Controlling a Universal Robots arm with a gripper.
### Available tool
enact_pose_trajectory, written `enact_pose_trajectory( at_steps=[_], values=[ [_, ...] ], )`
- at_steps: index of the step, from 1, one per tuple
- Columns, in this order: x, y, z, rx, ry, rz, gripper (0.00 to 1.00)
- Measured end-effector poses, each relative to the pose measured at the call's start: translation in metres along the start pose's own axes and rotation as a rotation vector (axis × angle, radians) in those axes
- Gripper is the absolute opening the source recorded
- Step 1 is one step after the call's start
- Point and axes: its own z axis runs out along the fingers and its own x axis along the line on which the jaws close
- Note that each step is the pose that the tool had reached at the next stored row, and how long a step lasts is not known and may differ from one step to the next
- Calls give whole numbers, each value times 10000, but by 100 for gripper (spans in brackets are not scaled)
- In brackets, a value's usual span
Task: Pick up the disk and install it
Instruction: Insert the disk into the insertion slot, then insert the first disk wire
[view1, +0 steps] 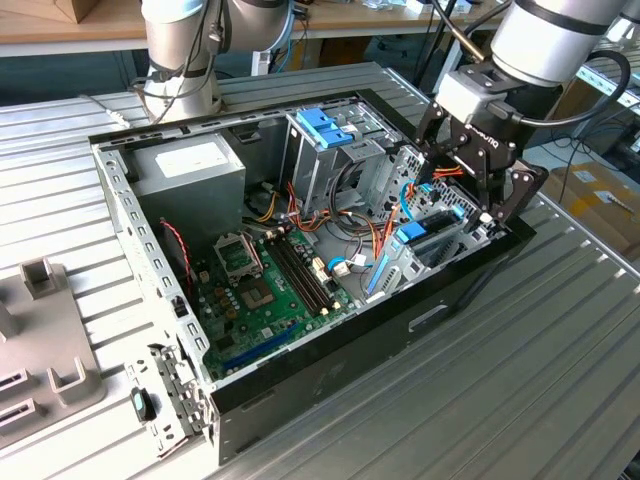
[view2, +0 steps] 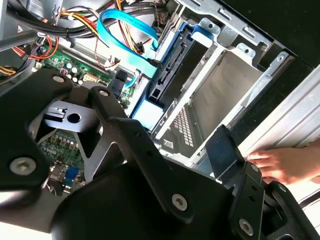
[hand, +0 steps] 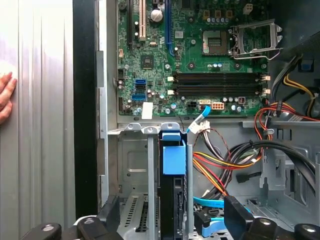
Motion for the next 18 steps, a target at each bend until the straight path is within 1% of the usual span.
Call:
enact_pose_trajectory(
  at_steps=[5, 6, 10, 15, 17, 18],
  values=[
    [0, 0, 3, 0, -1, 0, 91],
    [0, 0, 4, 0, -1, 0, 89],
    [0, 1, 8, 0, -2, 0, 64],
    [0, 1, 11, 0, -1, 0, 64],
    [-1, 3, 35, 0, -1, 1, 64],
    [-1, 3, 36, 0, -1, 0, 64]
  ],
)
